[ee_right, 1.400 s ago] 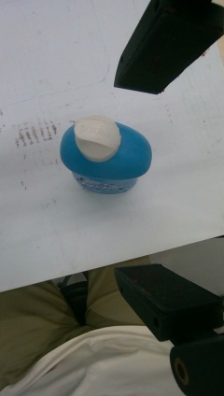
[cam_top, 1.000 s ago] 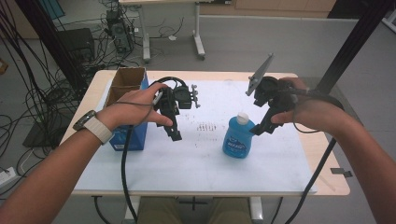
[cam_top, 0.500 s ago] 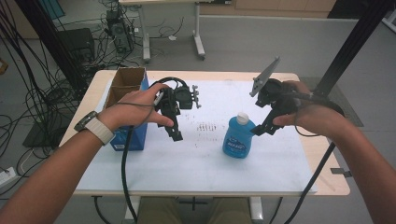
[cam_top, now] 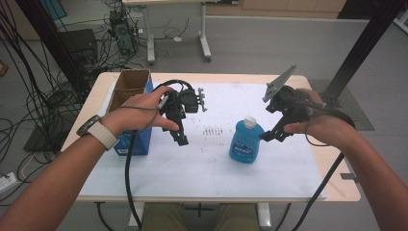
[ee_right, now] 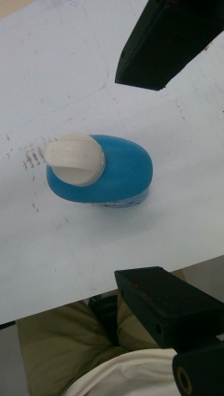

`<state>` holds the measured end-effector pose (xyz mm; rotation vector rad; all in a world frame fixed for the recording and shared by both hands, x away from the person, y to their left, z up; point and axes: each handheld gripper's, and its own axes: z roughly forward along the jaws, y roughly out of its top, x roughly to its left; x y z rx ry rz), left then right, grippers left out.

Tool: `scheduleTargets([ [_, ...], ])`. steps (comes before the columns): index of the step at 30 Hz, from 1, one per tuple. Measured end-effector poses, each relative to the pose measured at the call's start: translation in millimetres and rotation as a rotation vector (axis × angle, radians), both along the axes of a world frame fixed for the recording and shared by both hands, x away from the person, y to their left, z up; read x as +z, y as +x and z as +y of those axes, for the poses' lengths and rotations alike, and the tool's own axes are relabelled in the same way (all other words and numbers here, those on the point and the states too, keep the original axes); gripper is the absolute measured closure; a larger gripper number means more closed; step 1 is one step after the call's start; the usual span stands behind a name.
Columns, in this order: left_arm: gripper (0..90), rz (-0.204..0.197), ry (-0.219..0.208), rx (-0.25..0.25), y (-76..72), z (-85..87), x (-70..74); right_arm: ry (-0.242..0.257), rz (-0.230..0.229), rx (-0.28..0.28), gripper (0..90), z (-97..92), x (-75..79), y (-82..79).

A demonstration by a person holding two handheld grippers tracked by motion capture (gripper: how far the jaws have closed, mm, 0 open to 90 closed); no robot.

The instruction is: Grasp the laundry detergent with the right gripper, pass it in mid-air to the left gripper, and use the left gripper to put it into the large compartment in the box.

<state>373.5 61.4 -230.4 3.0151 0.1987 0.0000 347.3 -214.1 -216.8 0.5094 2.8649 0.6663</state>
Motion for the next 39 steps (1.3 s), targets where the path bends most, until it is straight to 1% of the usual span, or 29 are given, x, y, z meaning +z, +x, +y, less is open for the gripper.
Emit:
scheduleTargets([
  [4, 9.7, 0.001, -0.001, 0.000, -0.2, -0.7, -0.8, 0.009, 0.002, -0.005, 5.7, -2.3, -3.2, 0.3],
  [12, 9.7, -0.001, 0.001, 0.000, -0.1, -0.9, -1.6, 0.009, 0.009, -0.012, 5.7, -5.9, -7.6, 0.2],
  [15, 9.7, -0.002, 0.000, -0.002, -0.6, -0.8, -1.5, 0.019, 0.005, -0.018, 5.6, -8.8, -8.4, 0.2],
  [25, 9.6, -0.002, 0.004, -0.002, -0.9, -1.2, -2.0, 0.021, 0.008, -0.024, 5.6, -13.2, -13.4, -0.5],
  [39, 9.7, -0.004, 0.004, -0.001, 0.0, -0.9, -2.7, 0.042, 0.006, -0.037, 5.8, -18.9, -22.0, 0.7],
])
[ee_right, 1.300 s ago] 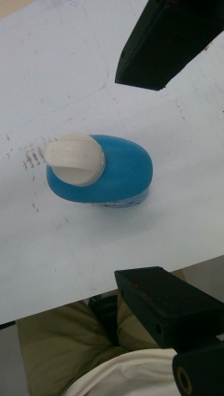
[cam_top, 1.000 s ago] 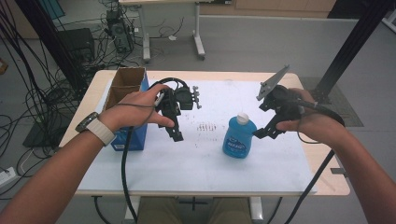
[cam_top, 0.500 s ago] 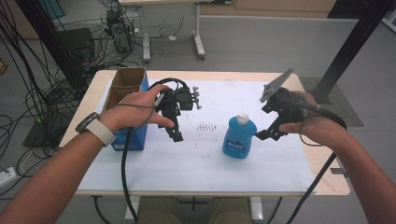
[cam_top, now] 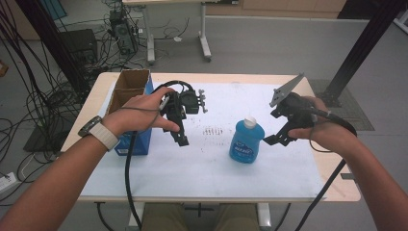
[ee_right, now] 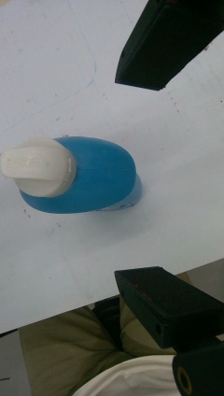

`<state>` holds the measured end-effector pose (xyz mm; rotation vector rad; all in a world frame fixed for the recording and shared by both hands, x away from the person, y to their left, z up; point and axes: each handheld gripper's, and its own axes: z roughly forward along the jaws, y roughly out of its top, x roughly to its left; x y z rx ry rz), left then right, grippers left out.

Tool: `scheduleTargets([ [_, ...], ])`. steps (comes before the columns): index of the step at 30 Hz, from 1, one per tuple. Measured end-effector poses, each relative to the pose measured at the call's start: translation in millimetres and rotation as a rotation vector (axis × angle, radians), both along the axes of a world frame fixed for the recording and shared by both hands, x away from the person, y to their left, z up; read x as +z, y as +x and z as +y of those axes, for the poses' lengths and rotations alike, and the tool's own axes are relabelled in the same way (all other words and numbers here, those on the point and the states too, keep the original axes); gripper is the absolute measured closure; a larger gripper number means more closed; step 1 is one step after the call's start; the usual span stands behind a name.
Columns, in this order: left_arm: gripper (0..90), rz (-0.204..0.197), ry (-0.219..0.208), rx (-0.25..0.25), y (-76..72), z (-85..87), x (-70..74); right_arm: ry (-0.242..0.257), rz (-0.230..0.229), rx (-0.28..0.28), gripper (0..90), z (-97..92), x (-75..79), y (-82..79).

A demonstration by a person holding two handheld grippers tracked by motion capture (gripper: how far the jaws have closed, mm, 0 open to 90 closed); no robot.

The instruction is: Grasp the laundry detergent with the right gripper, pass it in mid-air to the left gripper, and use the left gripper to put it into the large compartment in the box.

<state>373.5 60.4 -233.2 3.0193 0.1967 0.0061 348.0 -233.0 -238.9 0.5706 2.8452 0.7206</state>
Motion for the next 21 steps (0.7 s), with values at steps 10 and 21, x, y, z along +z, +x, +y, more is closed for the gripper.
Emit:
scheduleTargets([
  [10, 9.7, -0.001, 0.000, -0.002, 0.2, -1.3, -1.2, 0.023, 0.006, -0.011, 6.1, -3.7, -16.5, -0.8],
  [21, 9.7, -0.001, 0.001, 0.000, 0.1, -1.0, -1.7, 0.069, -0.009, -0.022, 6.0, -8.3, -33.6, -0.1],
])
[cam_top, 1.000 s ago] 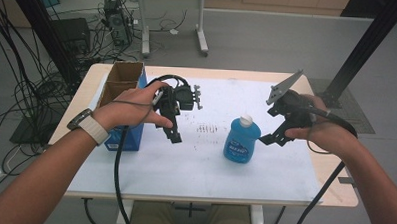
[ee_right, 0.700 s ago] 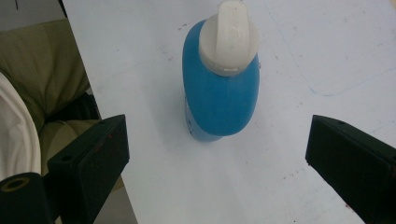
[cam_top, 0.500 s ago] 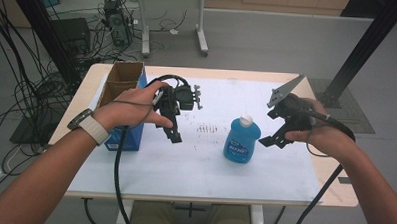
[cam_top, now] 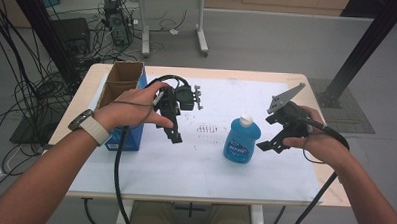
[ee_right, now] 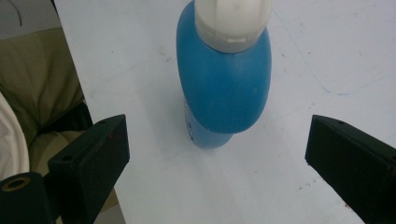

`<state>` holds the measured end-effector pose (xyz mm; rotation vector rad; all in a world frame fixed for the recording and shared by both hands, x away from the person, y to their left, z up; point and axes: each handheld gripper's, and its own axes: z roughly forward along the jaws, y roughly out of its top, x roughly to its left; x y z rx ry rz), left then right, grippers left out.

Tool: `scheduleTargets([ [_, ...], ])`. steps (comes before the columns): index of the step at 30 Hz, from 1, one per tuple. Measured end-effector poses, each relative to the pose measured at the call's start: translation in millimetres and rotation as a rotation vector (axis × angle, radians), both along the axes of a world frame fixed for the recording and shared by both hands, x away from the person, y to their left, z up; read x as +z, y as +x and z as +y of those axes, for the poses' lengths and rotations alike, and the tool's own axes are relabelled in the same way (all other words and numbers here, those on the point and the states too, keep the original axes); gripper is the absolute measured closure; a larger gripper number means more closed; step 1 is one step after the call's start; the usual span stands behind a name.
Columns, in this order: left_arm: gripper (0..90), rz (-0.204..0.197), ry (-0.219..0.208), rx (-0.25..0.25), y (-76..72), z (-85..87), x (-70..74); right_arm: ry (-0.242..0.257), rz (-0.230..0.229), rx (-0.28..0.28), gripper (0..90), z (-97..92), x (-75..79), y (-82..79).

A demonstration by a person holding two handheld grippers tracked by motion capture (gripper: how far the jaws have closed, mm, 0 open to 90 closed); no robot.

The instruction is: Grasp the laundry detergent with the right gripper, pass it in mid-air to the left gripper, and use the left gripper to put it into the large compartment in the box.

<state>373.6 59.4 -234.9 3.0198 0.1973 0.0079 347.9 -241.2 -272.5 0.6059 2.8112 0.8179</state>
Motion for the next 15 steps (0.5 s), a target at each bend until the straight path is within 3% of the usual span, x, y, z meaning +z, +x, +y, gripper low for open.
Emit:
scheduleTargets([
  [15, 9.6, -0.001, -0.004, 0.006, 1.4, 0.9, -0.6, 0.042, -0.029, -0.015, 5.0, -6.1, -20.2, 2.4],
])
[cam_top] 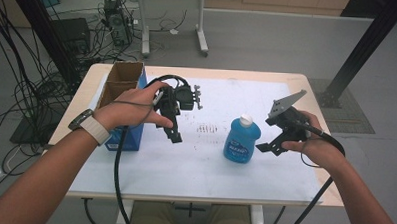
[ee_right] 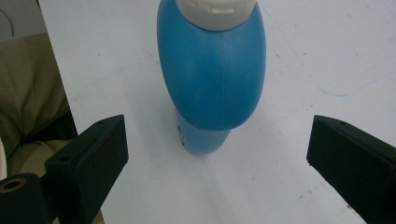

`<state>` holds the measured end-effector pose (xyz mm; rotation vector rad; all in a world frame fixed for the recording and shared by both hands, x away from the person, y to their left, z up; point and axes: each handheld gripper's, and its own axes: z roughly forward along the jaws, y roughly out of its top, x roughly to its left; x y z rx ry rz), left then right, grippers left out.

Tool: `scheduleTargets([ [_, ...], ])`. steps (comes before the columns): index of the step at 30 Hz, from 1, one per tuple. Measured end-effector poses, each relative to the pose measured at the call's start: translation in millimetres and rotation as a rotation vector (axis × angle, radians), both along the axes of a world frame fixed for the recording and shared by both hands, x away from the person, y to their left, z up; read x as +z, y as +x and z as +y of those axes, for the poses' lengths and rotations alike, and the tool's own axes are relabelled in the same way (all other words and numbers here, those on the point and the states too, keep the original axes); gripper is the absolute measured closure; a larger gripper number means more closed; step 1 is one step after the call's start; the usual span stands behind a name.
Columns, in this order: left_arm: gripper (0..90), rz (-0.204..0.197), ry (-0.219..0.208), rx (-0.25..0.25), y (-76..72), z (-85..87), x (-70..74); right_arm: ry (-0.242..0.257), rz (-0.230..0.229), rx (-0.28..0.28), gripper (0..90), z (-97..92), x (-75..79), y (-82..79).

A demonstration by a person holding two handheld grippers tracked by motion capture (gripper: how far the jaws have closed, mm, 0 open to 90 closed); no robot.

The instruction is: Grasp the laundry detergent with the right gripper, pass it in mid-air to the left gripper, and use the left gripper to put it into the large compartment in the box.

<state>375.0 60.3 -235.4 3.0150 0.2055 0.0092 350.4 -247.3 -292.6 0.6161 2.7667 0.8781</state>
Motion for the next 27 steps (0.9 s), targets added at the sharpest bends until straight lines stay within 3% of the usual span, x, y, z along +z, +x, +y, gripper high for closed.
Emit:
scheduleTargets([
  [10, 9.3, -0.002, 0.003, 0.000, -0.1, -0.3, -0.1, 0.042, -0.002, -0.008, 4.5, 0.0, -11.9, 1.2],
  [27, 9.4, -0.002, 0.005, 0.001, 0.0, -1.2, -0.8, 0.071, -0.016, -0.005, 4.1, 1.7, -27.4, 5.2],
])
